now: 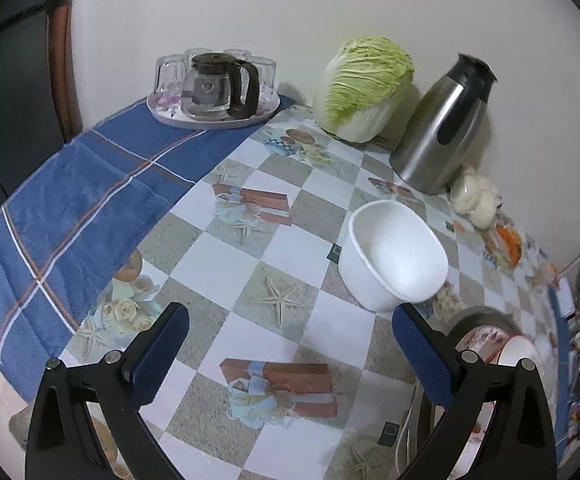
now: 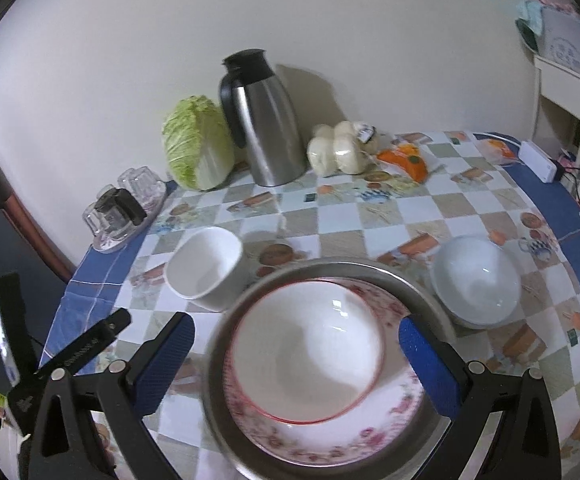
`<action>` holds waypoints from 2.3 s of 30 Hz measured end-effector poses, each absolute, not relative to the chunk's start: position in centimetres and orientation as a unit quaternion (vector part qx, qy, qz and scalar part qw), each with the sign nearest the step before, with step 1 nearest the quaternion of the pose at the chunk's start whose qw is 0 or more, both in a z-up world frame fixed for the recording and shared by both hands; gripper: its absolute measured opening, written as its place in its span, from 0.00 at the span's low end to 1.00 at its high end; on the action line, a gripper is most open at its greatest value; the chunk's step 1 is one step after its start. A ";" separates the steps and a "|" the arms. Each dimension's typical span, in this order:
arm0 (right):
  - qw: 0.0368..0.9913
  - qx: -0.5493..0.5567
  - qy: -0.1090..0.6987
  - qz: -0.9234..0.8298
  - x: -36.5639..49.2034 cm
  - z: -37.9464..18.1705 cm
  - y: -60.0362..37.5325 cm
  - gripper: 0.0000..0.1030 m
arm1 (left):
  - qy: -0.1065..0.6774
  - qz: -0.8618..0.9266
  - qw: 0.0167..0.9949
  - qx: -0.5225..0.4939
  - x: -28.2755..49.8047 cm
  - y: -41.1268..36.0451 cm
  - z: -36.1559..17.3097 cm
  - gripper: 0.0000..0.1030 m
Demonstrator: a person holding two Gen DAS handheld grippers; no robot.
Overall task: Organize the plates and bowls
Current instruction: 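Move both grippers away from the tray toward the white square bowl, then grasp the white square bowl rim with the left gripper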
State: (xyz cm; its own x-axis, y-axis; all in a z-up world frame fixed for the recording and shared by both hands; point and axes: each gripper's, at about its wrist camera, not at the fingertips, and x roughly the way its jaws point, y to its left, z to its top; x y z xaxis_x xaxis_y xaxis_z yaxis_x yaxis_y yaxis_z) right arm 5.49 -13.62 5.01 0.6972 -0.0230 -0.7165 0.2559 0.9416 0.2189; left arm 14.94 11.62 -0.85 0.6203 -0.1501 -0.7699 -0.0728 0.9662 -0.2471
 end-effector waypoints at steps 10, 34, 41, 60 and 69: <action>0.915 0.099 0.387 -0.052 8.5 7.3 -8.6 1.00 | 0.403 -0.027 0.896 -0.184 15.4 14.5 -0.8 0.98; 0.872 0.104 0.474 -0.063 19.7 4.4 -6.3 0.61 | 0.435 -0.053 0.871 -0.223 19.8 14.7 -3.9 0.87; 0.840 0.110 0.522 -0.096 22.8 0.3 -7.6 0.45 | 0.442 -0.100 0.856 -0.249 21.2 12.6 -4.4 0.81; 0.808 0.134 0.566 -0.088 26.5 -5.1 -9.3 0.14 | 0.480 -0.130 0.842 -0.209 25.2 8.1 -6.6 0.31; 0.804 0.137 0.576 -0.061 25.9 -5.7 -8.0 0.12 | 0.493 -0.111 0.836 -0.214 24.6 8.7 -7.0 0.25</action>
State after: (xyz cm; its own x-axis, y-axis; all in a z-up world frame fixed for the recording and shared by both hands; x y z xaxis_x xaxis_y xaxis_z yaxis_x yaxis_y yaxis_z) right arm 25.91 -8.02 -5.74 0.3295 0.0595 -0.9423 0.2571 0.9547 0.1502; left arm 24.64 8.70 -7.02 0.4901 -0.3962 -0.7764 -0.0251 0.8839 -0.4670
